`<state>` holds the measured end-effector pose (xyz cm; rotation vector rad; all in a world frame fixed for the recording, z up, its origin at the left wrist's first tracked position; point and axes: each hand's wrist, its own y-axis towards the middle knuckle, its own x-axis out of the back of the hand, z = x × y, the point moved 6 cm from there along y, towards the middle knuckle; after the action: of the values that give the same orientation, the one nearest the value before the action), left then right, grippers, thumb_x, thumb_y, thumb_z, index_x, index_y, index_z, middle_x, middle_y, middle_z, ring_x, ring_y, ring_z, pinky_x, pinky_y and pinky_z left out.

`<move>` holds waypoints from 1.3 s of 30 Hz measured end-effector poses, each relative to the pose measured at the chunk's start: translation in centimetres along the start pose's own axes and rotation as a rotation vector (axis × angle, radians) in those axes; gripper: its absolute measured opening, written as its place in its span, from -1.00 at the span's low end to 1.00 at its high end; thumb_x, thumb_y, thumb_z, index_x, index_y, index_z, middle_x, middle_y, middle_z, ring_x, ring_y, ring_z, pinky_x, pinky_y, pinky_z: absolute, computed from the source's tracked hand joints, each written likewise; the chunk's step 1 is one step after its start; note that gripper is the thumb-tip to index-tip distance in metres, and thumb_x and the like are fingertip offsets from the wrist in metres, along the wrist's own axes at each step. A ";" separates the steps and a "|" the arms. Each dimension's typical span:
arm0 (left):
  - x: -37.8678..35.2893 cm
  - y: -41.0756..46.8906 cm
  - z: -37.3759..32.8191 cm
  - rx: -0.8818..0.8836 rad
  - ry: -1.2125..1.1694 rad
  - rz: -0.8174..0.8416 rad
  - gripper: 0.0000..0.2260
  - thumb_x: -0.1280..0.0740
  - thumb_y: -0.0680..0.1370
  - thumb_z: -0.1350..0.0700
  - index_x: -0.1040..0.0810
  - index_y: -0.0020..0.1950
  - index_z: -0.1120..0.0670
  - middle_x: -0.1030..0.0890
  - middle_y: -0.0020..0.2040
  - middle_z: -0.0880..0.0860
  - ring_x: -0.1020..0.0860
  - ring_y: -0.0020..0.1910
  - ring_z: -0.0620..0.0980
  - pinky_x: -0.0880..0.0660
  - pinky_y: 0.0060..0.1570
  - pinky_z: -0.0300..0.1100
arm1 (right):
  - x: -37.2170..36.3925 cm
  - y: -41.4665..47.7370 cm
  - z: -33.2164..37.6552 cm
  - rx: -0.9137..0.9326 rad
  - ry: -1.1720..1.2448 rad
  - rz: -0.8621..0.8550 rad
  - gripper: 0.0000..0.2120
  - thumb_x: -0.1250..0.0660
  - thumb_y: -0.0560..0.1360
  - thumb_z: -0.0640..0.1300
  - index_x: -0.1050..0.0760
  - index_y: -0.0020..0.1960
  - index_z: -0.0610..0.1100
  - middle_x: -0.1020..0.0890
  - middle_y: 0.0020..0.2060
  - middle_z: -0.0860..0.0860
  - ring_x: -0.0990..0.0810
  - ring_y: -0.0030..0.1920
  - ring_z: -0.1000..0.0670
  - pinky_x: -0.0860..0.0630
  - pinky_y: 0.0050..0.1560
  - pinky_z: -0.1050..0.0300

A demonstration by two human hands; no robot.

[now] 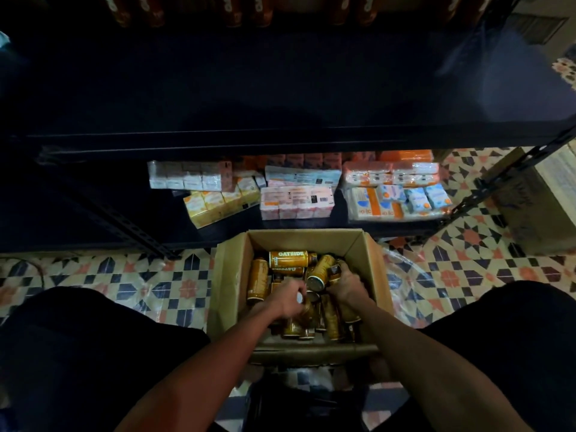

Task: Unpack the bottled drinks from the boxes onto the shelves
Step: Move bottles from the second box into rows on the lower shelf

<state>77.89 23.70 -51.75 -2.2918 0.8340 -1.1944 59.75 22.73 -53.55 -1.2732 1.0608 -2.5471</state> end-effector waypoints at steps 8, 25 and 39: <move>2.3 1.3 0.1 -0.039 -0.048 -0.075 -0.72 -0.43 0.54 0.15 -0.54 0.24 0.01 -0.49 0.32 0.06 -0.52 0.22 0.02 -0.52 0.07 -0.17 | 0.7 -0.8 1.7 0.161 -0.079 0.173 -0.70 -0.48 0.47 -0.18 -0.55 0.18 -0.04 -0.63 0.02 0.01 -0.62 0.03 0.03 -0.61 0.08 0.10; 17.4 -5.6 -6.0 -0.287 -0.018 -0.199 -0.69 -0.55 0.40 0.10 -0.61 0.11 0.01 -0.62 0.10 -0.07 -0.57 0.10 -0.10 -0.53 0.15 -0.11 | 8.4 -7.5 12.3 0.592 0.072 0.093 -0.43 -0.66 0.26 -0.13 -0.57 0.22 0.02 -0.67 0.06 0.16 -0.61 0.11 0.19 -0.52 0.19 0.18; 35.5 -18.1 -17.8 -0.463 0.206 -0.480 -0.71 -0.53 0.39 -0.01 -0.66 0.10 -0.08 -0.67 -0.07 -0.14 -0.61 -0.08 -0.23 -0.59 -0.05 -0.20 | 24.8 -18.8 25.1 0.960 0.229 -0.127 -0.48 -0.66 0.30 -0.07 -0.58 0.21 0.04 -0.69 0.02 0.14 -0.66 0.03 0.20 -0.56 0.01 0.31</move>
<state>84.63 11.25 -10.43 -2.8963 0.7042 -1.5972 66.11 13.92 -15.05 -0.7860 -0.2840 -2.7175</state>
